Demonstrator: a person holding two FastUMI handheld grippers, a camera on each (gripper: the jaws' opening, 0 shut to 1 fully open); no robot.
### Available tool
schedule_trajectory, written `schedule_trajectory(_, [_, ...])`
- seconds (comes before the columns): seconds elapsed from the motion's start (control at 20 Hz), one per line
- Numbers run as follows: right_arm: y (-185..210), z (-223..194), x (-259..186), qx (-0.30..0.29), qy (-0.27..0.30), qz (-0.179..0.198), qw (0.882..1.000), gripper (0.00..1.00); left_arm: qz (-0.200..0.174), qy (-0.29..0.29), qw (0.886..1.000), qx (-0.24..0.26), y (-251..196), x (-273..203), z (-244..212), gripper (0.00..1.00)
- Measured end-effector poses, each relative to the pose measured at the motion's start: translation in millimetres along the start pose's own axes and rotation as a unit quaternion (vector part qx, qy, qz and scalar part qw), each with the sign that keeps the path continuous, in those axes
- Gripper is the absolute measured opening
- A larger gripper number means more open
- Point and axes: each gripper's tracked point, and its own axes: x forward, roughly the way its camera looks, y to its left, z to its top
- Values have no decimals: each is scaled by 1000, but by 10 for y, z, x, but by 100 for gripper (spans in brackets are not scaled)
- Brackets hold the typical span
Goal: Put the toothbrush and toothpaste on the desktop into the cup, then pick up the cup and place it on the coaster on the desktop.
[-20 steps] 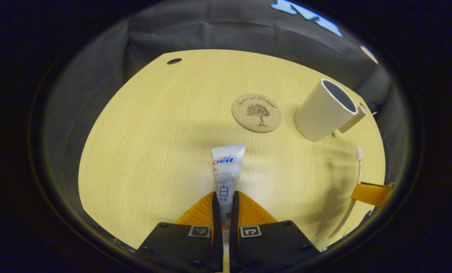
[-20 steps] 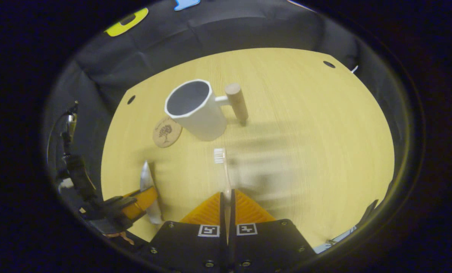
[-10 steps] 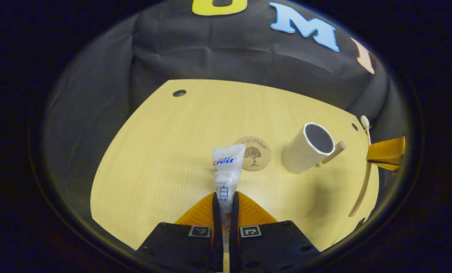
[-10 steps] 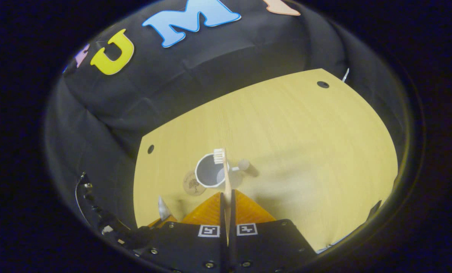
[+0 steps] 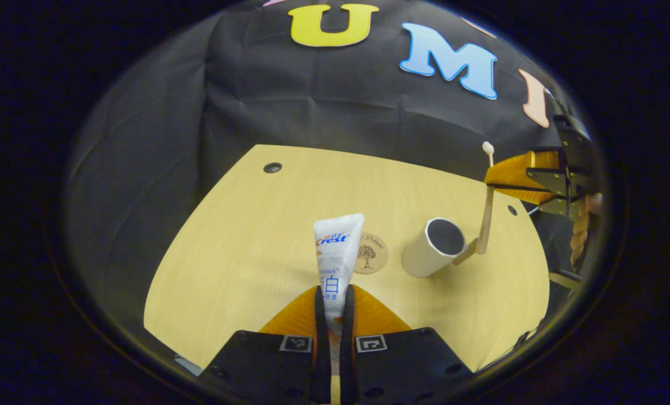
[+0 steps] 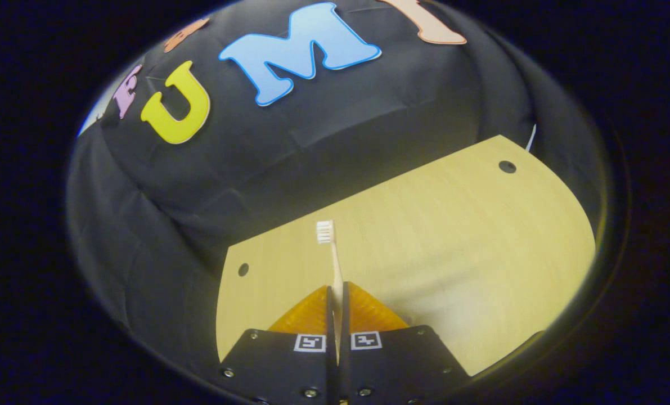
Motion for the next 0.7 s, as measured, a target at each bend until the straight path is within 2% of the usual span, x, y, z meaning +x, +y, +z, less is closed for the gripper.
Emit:
schedule_trajectory(0.1, [10,50,175,-8,-10,-2,1000,2,8,-3,1000,-6,93,-106,4,14])
schedule_trajectory(0.35, [-80,-207,573,-51,6,-19,999,2,43,-9,999,-12,382,-400,-12,14])
schedule_trajectory(0.5, [-37,-254,633,-64,-2,-13,998,3,69,-16,997,-16,516,-576,23,14])
schedule_trajectory(0.7, [50,-261,578,-83,-23,-11,996,2,82,-15,996,-30,562,-601,-12,14])
